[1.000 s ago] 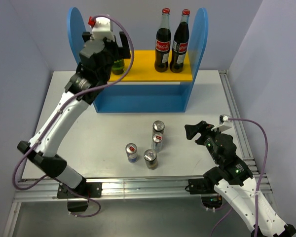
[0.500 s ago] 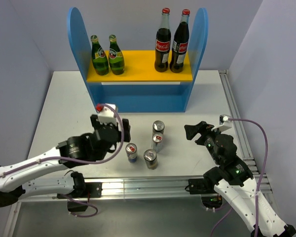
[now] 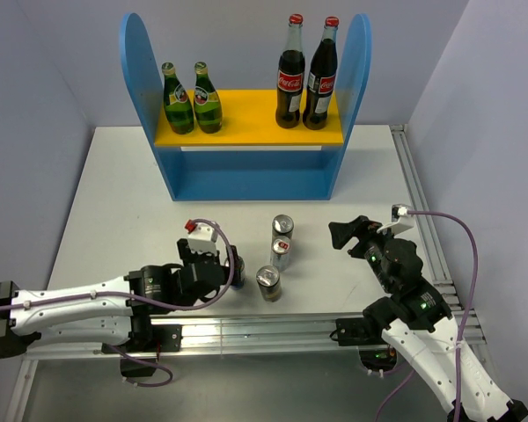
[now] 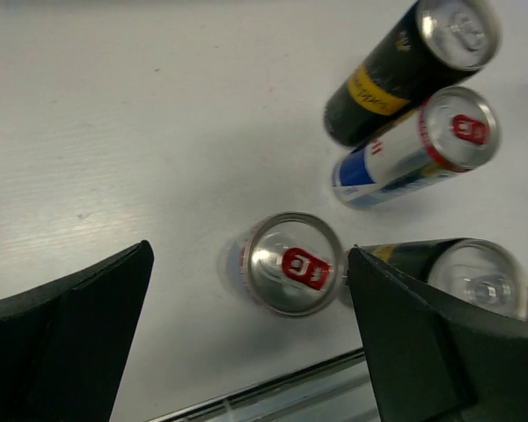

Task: Place and organize the beverage onto the shelf

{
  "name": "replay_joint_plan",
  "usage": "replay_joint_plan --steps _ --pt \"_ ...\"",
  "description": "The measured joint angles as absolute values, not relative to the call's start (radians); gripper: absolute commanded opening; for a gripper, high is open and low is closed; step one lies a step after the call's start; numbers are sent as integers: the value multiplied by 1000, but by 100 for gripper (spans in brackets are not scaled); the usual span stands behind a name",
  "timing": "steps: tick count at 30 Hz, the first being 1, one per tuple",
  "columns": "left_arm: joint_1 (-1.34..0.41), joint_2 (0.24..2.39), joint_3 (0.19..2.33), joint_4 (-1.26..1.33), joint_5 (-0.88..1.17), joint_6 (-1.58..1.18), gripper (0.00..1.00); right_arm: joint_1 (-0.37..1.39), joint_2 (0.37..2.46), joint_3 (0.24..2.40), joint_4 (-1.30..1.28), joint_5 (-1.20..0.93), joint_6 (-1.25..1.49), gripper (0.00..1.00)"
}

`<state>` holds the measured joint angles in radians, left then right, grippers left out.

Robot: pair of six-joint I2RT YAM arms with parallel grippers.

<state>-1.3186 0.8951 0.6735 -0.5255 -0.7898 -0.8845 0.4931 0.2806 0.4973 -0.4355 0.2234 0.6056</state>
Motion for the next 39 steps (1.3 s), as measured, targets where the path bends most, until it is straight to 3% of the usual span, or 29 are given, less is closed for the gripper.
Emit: replay_joint_plan --steps 21,30,33,36,39 --pt "-1419 1001 572 -400 -844 -1008 99 493 293 497 -434 218 604 92" --pt "-1421 1068 478 -152 -965 -952 99 493 316 497 -424 216 601 92" --pt "-1420 1116 461 -57 -999 -918 96 493 320 497 -420 216 601 92" --pt "-1406 1198 461 21 -1019 -894 87 493 321 497 -419 216 601 92" --pt "-1392 1284 469 63 -1034 -881 67 493 321 497 -419 215 601 92"
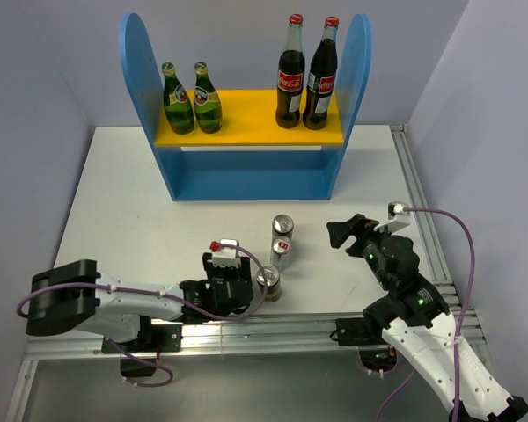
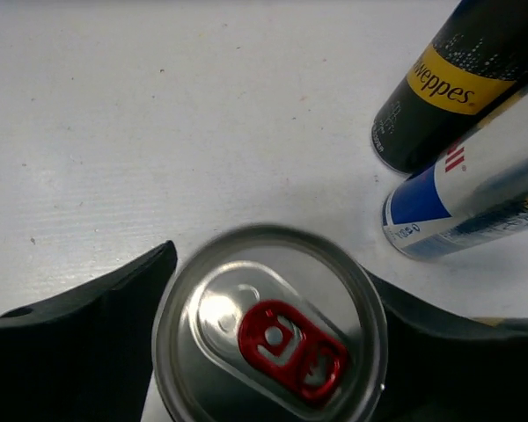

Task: Place and organize the beverage onto the shelf

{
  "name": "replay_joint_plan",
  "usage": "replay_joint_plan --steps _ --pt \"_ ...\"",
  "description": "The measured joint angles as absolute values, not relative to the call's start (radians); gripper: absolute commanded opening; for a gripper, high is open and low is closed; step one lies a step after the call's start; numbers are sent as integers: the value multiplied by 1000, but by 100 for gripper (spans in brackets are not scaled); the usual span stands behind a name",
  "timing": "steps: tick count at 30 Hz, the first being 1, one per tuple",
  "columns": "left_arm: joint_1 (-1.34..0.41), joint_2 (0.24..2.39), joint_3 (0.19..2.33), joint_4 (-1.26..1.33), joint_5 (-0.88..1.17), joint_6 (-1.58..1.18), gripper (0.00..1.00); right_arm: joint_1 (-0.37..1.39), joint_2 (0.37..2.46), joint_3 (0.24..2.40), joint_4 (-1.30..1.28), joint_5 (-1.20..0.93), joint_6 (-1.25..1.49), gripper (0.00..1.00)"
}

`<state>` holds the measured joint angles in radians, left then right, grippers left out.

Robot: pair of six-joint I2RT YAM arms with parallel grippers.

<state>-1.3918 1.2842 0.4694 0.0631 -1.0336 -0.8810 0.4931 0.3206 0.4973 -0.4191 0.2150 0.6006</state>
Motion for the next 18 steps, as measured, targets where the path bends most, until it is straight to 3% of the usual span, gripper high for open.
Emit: replay_joint_plan --steps 3,4,7,13,18 --pt "-1387 1343 494 78 -1060 -873 39 493 321 497 -419 215 601 92" --pt "-1386 1354 501 78 -1067 -872 19 493 321 497 -419 214 601 92" --pt "-1384 1372 518 65 -1081 -882 0 493 321 497 -419 212 601 92" --pt "-1348 1353 536 30 -1094 -844 0 493 320 497 -418 208 600 92" --pt "-1185 1237 533 131 -1018 -686 0 493 318 483 -403 203 600 92"
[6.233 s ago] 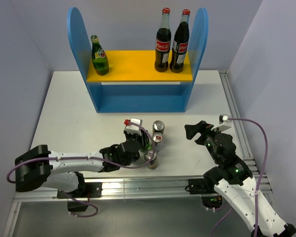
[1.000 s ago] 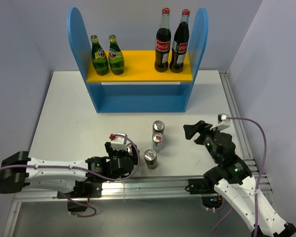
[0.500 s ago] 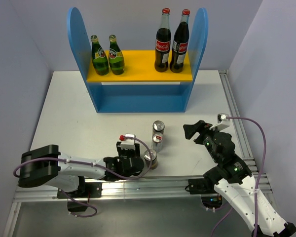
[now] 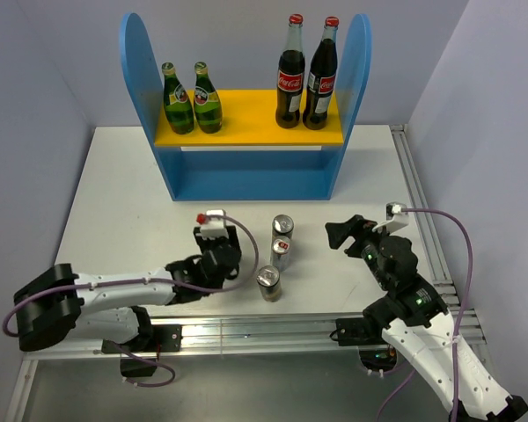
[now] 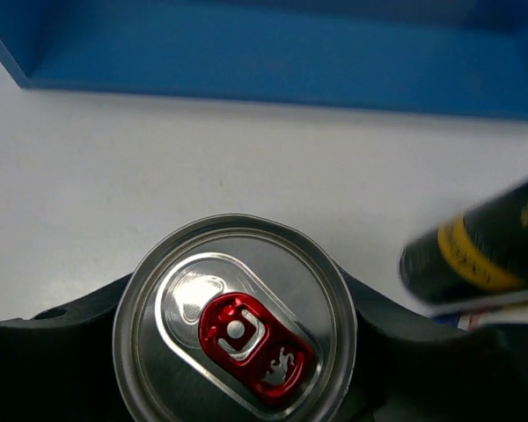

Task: Place and organize the beverage onto the shelf

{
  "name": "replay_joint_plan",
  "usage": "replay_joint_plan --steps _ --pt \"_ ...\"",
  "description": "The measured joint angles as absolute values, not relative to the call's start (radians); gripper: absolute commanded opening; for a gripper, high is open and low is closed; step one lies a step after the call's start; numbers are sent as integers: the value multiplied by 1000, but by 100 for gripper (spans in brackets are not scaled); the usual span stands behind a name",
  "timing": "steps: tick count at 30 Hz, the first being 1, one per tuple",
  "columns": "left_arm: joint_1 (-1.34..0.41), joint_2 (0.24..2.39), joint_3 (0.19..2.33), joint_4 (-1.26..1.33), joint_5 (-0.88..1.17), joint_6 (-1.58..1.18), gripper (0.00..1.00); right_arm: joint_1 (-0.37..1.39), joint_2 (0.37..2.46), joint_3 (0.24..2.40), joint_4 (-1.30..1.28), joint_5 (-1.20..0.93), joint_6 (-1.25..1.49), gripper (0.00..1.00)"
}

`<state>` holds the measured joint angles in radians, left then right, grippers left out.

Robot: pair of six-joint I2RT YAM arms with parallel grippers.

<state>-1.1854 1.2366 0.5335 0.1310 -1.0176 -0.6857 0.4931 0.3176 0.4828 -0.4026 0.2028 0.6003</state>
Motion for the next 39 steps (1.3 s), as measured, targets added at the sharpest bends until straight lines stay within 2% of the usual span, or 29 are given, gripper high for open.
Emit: replay_joint_plan --steps 5,10,14,27,39 --pt "-964 1201 540 283 -902 -524 0 493 310 448 -399 198 600 92" --pt "-732 1291 606 362 -753 -426 0 493 302 439 -397 196 600 92" --pt "-628 1383 695 400 -679 -380 0 493 302 439 -395 192 596 92" --pt "-486 1640 864 498 -568 -307 0 493 313 439 -380 188 586 92" --pt "-434 1728 929 619 -535 -285 0 493 330 439 -373 170 583 91"
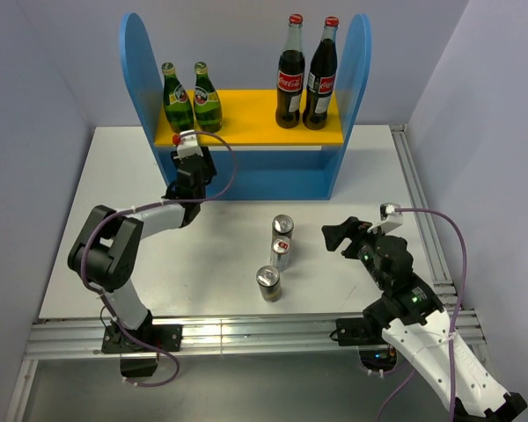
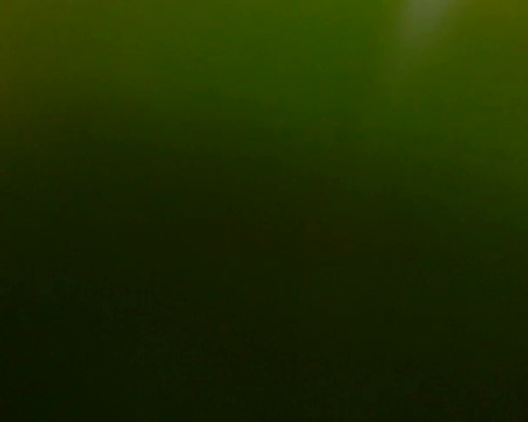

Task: Place and organize the beverage onto the shelf

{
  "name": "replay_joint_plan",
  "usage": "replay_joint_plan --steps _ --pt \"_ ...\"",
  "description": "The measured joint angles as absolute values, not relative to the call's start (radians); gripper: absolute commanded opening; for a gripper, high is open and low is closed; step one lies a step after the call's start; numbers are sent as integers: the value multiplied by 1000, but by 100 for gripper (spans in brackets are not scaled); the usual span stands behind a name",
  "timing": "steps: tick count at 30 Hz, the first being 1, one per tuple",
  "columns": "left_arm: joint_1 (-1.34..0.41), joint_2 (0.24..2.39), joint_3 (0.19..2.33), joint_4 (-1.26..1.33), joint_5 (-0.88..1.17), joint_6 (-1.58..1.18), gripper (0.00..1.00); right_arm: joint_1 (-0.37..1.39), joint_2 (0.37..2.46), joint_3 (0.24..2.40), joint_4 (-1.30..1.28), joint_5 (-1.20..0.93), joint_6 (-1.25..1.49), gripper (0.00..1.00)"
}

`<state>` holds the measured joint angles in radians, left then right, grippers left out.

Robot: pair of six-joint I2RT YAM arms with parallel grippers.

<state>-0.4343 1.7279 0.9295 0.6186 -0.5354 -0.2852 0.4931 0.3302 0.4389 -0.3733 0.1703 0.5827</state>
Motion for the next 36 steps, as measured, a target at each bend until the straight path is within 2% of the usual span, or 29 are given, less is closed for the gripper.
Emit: replay_joint_plan --steps 7,21,36 --pt "-426 1737 939 633 -522 -297 0 493 330 439 -370 167 582 91" --pt "-426 1622 746 582 -547 -327 0 493 334 437 -360 167 582 91" --pt "-422 1780 852 601 -569 -319 0 493 333 437 -359 163 582 91"
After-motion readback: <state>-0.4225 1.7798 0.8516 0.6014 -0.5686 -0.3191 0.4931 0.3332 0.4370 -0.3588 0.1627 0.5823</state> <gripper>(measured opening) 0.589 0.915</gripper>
